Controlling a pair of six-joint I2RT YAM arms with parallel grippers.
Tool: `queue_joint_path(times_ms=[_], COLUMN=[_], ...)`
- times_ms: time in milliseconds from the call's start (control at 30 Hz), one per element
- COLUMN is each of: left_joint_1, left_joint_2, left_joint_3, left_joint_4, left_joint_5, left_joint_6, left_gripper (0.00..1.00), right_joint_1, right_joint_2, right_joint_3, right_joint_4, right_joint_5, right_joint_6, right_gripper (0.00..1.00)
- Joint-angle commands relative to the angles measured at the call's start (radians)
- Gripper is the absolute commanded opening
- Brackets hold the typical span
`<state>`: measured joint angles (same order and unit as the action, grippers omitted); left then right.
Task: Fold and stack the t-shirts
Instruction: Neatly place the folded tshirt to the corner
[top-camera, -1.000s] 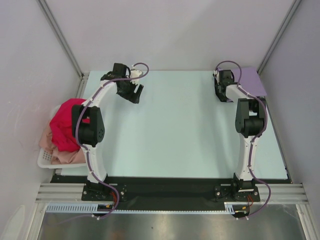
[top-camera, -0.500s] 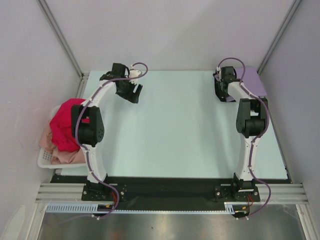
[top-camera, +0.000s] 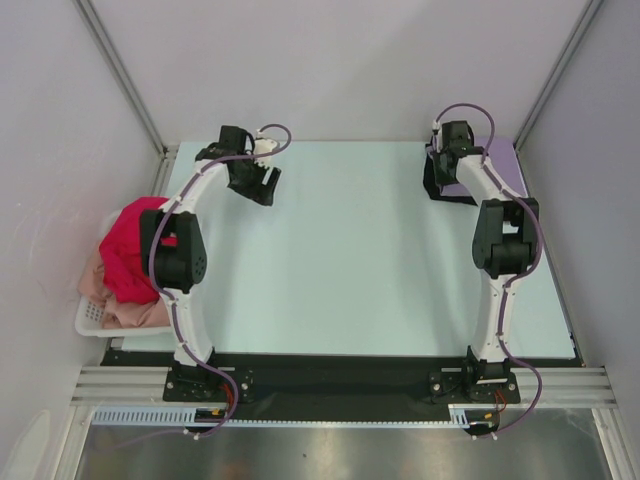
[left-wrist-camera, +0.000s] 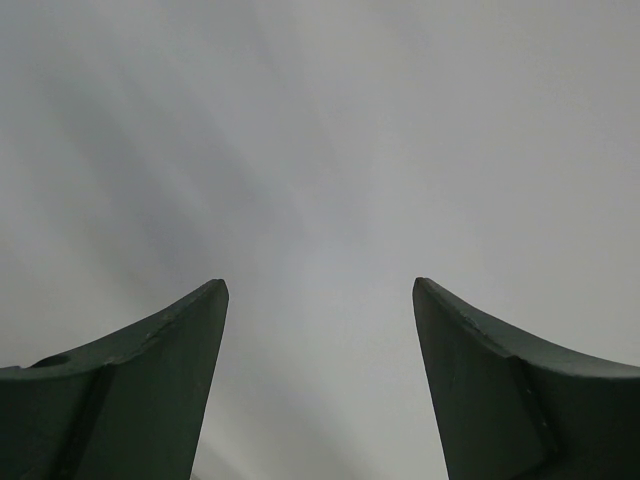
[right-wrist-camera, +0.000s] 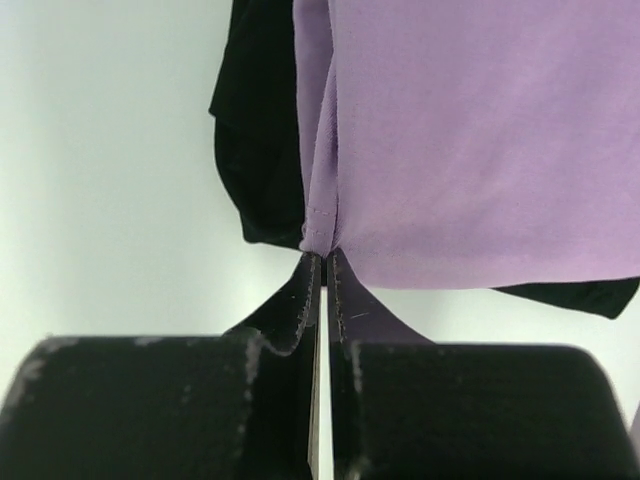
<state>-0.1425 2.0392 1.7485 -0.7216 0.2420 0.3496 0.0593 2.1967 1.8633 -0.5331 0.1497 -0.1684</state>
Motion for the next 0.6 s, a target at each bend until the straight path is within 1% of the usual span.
queue_joint_path(times_ms=[0,33,67,100,133,233,267,333,433,500,533,567], left_joint_1=[0.015,0.018,0.02,0.021,0.023,0.027,0.029,0.029,0.031,0.032,0.034,0.034], left_joint_2=[-0.059,-0.059,-0.059,-0.057,-0.056,-0.056,-0.056,-0.057,-0.068,-0.082,-0.1,-0.109], left_joint_3=[0.026,0.025,0.025,0.025,0.025,0.025,0.025,0.022,0.023,0.023,0.022,0.02], left_joint_4=[-0.009,-0.009,-0.007,-0.007,-0.009,-0.009,-0.009,-0.01,-0.016,-0.022,-0.025,-0.03], left_joint_5=[0.029,0.031,0.033,0.034,0.033,0.033,0.033,0.033,0.028,0.028,0.026,0.026], left_joint_6=[0.014,0.012,0.012,0.012,0.014,0.011,0.009,0.009,0.009,0.011,0.011,0.012], left_gripper=[0.8,0.8,0.8,0.8,0.8,0.8,0.8,0.8,0.8,0.8,0.8,0.8], right_joint_1=[0.028,0.036,0.04,0.048,0.062,0.07,0.066,0.062,0.059,0.06,0.062,0.062], right_joint_2=[-0.032,-0.002,0.012,0.026,0.046,0.061,0.061,0.055,0.028,-0.018,-0.038,-0.07], right_joint_3=[0.03,0.033,0.036,0.037,0.037,0.045,0.046,0.046,0.057,0.053,0.034,0.014], right_joint_4=[-0.028,-0.044,-0.05,-0.054,-0.059,-0.067,-0.062,-0.054,-0.071,-0.085,-0.084,-0.076], right_joint_5=[-0.047,-0.033,-0.027,-0.027,-0.03,-0.062,-0.076,-0.119,-0.133,-0.14,-0.141,-0.172], right_joint_6=[0.037,0.032,0.026,0.006,-0.003,-0.014,-0.011,-0.008,-0.002,0.004,0.013,0.02], right_gripper=[0.0,0.02,0.12,0.18,0.3,0.39,0.45,0.52,0.55,0.61,0.67,0.69])
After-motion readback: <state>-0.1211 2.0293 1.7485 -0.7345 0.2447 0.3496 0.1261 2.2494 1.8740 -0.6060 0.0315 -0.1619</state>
